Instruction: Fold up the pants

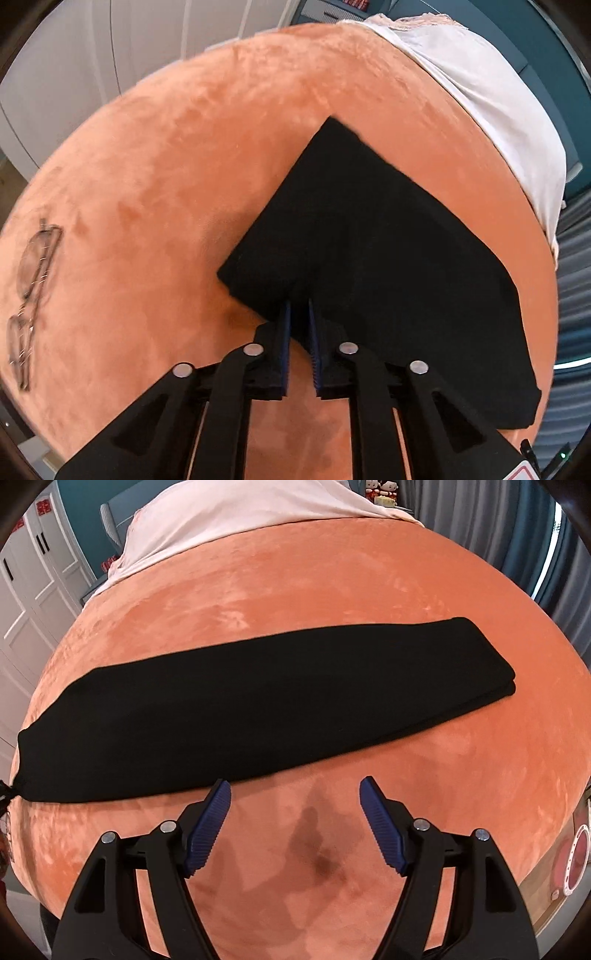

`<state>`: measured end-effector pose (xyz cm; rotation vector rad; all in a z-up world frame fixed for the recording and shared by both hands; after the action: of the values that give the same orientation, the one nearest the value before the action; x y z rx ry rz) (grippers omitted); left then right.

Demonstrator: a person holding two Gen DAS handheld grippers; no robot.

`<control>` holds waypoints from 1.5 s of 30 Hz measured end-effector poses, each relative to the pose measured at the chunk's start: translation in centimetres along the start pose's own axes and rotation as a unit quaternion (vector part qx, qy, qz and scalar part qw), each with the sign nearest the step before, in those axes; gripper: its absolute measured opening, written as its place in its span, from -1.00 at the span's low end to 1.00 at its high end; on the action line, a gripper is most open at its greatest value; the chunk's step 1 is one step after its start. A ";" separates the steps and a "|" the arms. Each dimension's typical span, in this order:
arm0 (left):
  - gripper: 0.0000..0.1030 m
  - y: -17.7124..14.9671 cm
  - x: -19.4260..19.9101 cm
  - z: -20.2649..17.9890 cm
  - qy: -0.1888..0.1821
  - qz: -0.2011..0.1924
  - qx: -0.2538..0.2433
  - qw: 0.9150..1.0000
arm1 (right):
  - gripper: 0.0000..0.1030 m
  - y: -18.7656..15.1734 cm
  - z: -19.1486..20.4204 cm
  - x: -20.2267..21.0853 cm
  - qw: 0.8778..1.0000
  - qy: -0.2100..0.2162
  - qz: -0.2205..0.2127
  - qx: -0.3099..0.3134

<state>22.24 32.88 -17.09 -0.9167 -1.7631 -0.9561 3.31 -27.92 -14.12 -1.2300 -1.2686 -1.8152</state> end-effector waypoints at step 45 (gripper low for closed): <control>0.69 -11.4 5.1 -16.0 0.251 -0.149 -0.159 0.943 | -0.83 10.2 -22.1 -3.3 0.969 0.058 -0.094 -0.222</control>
<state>16.33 14.80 -10.16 -0.5296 -1.3446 -1.5540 5.58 -52.33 -15.83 -1.2368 -0.9685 -2.3636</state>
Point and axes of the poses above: each gripper's, at about its wrist camera, not at the fingertips, and x roughly against the way its jaws point, z to its left, y to its top, the point moved 3 cm from there along -x, roughly the way its jaws point, and after that the axes turned 6 degrees about z, right-handed, at the moved point
